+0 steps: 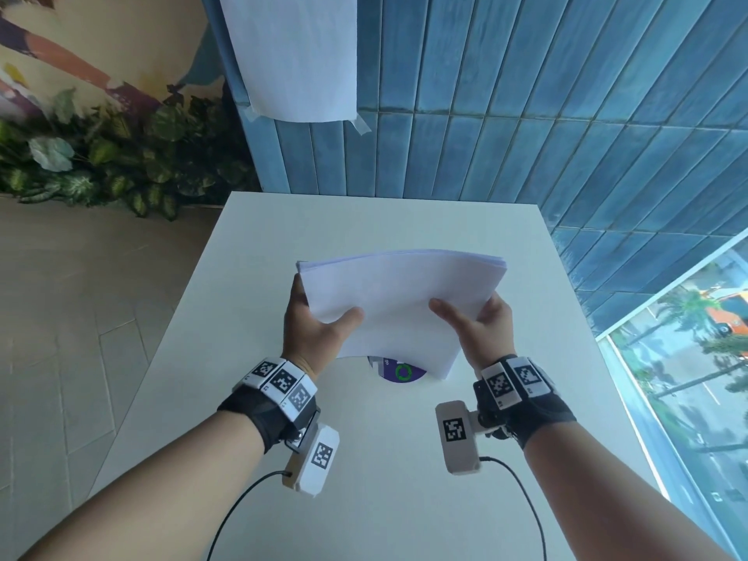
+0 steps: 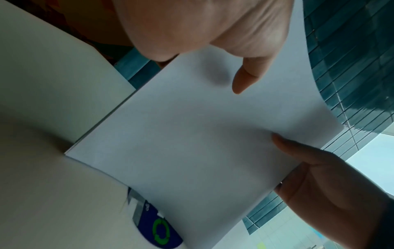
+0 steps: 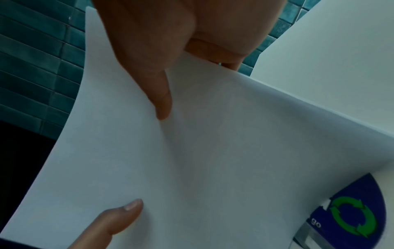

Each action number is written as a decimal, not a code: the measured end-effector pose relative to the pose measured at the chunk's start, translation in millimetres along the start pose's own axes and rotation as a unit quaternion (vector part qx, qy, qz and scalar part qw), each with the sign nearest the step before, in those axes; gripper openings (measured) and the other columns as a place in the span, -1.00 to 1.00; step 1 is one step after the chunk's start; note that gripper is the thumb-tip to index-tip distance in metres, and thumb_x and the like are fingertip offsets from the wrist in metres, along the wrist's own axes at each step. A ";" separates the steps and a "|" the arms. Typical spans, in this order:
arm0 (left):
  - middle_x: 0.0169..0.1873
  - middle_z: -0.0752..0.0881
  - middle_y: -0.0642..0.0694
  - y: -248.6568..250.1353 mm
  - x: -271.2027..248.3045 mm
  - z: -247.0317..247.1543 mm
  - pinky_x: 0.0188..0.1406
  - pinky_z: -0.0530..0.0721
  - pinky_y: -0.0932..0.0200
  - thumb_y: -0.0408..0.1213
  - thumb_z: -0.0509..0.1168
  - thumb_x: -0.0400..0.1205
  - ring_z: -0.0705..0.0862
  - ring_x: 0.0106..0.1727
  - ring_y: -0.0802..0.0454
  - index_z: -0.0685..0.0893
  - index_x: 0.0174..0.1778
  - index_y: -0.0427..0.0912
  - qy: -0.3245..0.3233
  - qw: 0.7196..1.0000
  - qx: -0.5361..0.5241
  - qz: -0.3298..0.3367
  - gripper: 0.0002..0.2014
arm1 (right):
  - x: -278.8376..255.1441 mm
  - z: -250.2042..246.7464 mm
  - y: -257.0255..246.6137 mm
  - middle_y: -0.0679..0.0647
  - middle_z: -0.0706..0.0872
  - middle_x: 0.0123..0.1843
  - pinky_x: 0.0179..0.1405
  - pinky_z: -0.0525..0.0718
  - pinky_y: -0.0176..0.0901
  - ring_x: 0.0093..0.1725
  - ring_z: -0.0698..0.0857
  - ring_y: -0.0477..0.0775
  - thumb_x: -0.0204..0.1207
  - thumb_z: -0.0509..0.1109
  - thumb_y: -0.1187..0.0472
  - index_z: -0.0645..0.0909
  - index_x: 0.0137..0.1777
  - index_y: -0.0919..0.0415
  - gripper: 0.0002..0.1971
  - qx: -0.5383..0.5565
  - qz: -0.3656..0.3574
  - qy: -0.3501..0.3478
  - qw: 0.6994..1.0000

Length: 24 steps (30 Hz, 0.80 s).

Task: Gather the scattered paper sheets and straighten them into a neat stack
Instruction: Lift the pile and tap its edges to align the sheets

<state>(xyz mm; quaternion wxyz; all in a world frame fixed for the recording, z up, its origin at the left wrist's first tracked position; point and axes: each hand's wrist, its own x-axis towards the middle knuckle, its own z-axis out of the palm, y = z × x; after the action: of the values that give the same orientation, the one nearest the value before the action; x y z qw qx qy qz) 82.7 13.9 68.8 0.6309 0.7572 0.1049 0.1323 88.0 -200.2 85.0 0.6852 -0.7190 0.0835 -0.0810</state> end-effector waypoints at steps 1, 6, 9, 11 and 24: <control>0.05 0.77 0.03 -1.4 -0.7 0.8 0.12 0.71 0.09 -0.26 0.57 0.23 0.75 0.09 0.12 0.60 0.22 -0.05 -0.009 1.000 0.010 -0.005 -0.40 | -0.9 1.2 0.1 0.01 0.80 -0.16 -0.20 0.73 -0.16 -0.22 0.77 -0.05 0.28 0.60 0.41 0.66 -0.15 0.07 -0.73 0.004 0.000 -0.001 1.000; -0.13 0.80 0.03 -0.6 0.1 2.2 -0.07 0.65 0.20 -0.32 0.59 0.40 0.76 -0.12 0.21 0.72 -0.03 -0.11 -0.033 0.999 0.025 -0.034 -0.73 | 0.7 2.8 1.8 0.03 0.80 -0.19 -0.14 0.73 -0.03 -0.23 0.75 0.01 0.30 0.58 0.42 0.67 -0.18 0.08 -0.75 0.012 0.010 0.012 1.000; -0.26 0.77 0.11 6.7 3.8 -3.5 -0.16 0.61 0.24 -0.30 0.57 0.45 0.73 -0.22 0.23 0.72 -0.21 -0.06 -0.043 0.997 0.057 -0.033 -0.86 | -1.3 2.3 -0.6 0.02 0.80 -0.21 -0.19 0.73 -0.12 -0.27 0.75 -0.05 0.30 0.57 0.44 0.67 -0.20 0.09 -0.76 0.018 0.005 0.008 1.000; -0.28 0.77 0.14 16.7 7.8 -9.7 -0.21 0.60 0.26 -0.29 0.57 0.44 0.73 -0.22 0.16 0.71 -0.25 -0.03 -0.062 0.994 0.081 -0.027 -0.85 | -2.1 0.5 -5.2 0.00 0.79 -0.22 -0.26 0.71 -0.21 -0.31 0.74 -0.12 0.28 0.59 0.44 0.67 -0.20 0.11 -0.76 0.019 0.005 0.010 1.000; -0.09 0.84 -0.11 102.1 31.9 -22.9 -0.09 0.61 0.18 -0.26 0.50 0.50 0.76 -0.04 -0.11 0.81 0.08 -0.13 -0.233 0.915 0.303 0.132 -0.77 | 1.8 6.4 -61.9 -0.25 0.50 0.41 0.63 -0.04 0.13 0.59 0.28 -0.03 0.31 0.53 -0.10 0.44 0.43 -0.06 -0.33 -0.331 -0.270 -0.020 0.904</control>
<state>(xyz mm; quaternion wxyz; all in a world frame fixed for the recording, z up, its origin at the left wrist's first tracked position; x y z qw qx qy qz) 104.4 26.9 175.2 0.3545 0.9285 -0.1105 -0.0041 91.8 -191.5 146.5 0.3613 -0.9009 -0.1061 -0.2160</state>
